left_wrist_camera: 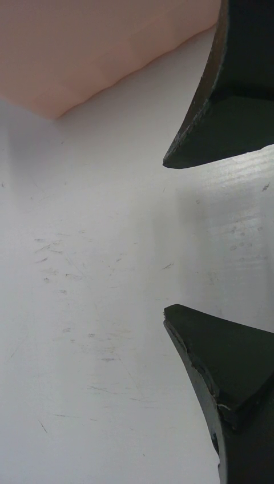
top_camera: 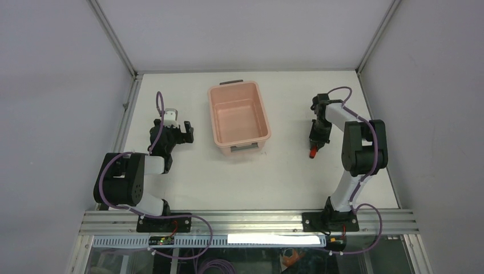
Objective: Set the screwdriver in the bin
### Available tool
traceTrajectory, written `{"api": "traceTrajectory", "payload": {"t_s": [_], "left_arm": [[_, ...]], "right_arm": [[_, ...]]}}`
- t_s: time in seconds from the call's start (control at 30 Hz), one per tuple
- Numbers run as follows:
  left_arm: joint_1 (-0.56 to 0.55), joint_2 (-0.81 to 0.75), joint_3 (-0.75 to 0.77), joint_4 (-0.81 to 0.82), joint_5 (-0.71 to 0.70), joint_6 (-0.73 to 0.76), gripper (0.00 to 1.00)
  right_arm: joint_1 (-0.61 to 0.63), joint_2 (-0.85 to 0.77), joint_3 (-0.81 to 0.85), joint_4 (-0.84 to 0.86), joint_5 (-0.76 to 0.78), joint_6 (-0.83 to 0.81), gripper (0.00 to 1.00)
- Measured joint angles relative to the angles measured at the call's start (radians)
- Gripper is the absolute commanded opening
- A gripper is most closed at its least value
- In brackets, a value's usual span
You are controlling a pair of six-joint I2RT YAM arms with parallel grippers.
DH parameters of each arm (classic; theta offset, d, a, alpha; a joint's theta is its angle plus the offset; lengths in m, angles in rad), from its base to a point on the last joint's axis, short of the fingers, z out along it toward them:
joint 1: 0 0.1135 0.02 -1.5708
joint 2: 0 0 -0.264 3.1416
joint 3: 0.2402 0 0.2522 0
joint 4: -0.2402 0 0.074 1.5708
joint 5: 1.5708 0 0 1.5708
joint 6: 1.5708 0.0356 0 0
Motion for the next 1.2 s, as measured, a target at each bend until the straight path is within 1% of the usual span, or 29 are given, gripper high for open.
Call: {"api": "traceTrajectory", "payload": {"t_s": [0.13,0.23,0.43,0.5,0.63,0.7,0.77,0.87,0.97,1.07,1.2], "left_arm": [[0.000,0.000,0.000,0.000,0.000,0.000,0.99],[0.000,0.000,0.000,0.000,0.000,0.000,0.99],[0.000,0.000,0.000,0.000,0.000,0.000,0.99],[0.000,0.000,0.000,0.000,0.000,0.000,0.99],[0.000,0.000,0.000,0.000,0.000,0.000,0.99],[0.000,0.000,0.000,0.000,0.000,0.000,0.99],[0.000,0.000,0.000,0.000,0.000,0.000,0.99],[0.000,0.000,0.000,0.000,0.000,0.000,0.99],[0.000,0.000,0.000,0.000,0.000,0.000,0.99],[0.000,0.000,0.000,0.000,0.000,0.000,0.99],[0.000,0.000,0.000,0.000,0.000,0.000,0.99]], "right_arm": [[-0.001,0.001,0.024,-0.031,0.014,-0.035,0.00],[-0.003,0.001,0.109,-0.116,0.029,-0.066,0.00],[-0.003,0.000,0.494,-0.342,0.038,-0.079,0.00],[-0.002,-0.001,0.594,-0.390,0.022,-0.071,0.00],[0.043,-0.005,0.703,-0.458,0.002,-0.028,0.00],[0.115,-0.002,0.749,-0.482,-0.003,0.003,0.00],[0.224,0.016,0.821,-0.487,-0.011,0.034,0.00],[0.412,0.073,0.945,-0.454,-0.018,0.076,0.00],[0.560,0.156,1.030,-0.406,-0.013,0.103,0.00],[0.662,0.258,1.070,-0.354,-0.011,0.118,0.00],[0.705,0.394,1.069,-0.311,-0.009,0.129,0.00]]}}
